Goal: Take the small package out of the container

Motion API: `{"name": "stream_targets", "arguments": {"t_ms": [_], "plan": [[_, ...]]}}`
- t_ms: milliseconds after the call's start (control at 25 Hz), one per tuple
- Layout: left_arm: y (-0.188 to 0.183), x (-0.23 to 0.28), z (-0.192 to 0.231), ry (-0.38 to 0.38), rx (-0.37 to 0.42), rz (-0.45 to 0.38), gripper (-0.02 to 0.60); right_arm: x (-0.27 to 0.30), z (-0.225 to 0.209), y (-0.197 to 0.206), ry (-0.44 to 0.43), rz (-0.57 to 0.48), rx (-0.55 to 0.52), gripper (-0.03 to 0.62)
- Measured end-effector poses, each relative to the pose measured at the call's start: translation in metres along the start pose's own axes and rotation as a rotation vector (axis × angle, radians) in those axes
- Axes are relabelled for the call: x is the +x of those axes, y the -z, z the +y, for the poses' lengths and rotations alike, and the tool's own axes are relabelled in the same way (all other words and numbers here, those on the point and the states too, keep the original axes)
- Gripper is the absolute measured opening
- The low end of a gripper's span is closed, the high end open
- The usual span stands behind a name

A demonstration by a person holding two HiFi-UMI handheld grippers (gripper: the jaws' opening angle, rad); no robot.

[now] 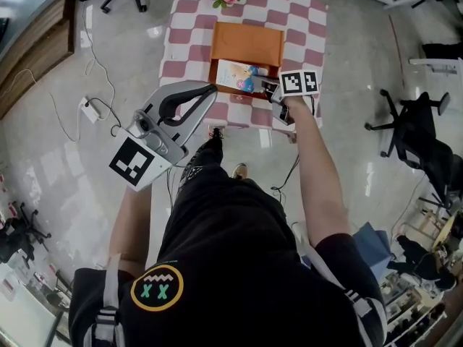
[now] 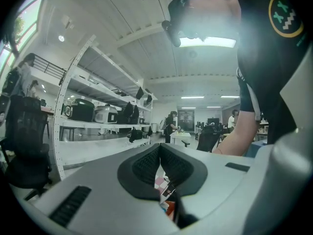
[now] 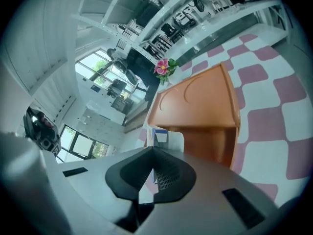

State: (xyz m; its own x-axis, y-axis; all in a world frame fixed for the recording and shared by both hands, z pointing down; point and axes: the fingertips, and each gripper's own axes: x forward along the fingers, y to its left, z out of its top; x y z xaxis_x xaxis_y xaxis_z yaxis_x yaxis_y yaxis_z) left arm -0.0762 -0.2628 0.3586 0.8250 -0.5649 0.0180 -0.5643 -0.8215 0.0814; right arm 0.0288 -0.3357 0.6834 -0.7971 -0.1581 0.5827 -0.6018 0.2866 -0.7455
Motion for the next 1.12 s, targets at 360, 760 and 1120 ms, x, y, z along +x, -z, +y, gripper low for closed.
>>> {"name": "stream_targets", "arguments": {"t_ms": [360,760,1120], "plan": [[-0.015,-0.001,-0.021,0.010,0.032,-0.026,0.018,-0.063,0.048,-0.016,-0.003,-0.160,-0.142,0.020],[-0.034,-0.019,-0.071,0.010,0.120,-0.057,0.020,-0.165,0.143,-0.010,-0.020,-0.375,-0.392,0.021],[-0.059,-0.036,-0.160,-0.011,0.158,-0.077,0.018,-0.268,0.237,0.045,-0.067,-0.573,-0.588,0.021]]}}
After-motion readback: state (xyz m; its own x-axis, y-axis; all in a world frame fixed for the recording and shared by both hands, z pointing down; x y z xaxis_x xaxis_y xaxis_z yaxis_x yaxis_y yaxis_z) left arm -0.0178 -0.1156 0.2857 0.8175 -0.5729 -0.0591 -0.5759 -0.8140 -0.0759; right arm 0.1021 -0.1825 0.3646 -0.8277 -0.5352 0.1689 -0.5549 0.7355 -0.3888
